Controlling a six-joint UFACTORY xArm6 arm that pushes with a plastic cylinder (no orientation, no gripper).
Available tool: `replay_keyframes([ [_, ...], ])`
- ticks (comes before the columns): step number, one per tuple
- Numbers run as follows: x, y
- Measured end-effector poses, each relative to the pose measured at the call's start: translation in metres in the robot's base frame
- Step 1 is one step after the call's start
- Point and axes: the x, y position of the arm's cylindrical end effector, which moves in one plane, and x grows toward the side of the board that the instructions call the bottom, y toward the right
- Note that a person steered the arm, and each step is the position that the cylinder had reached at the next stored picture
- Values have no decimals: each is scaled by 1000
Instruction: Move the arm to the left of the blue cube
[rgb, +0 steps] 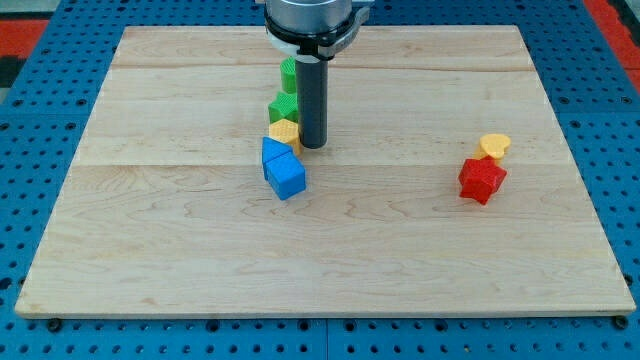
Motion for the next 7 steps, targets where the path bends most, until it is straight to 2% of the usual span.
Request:
replay_keyframes([
  [2, 10, 14],
  [6, 87, 24],
  [7, 107, 6],
])
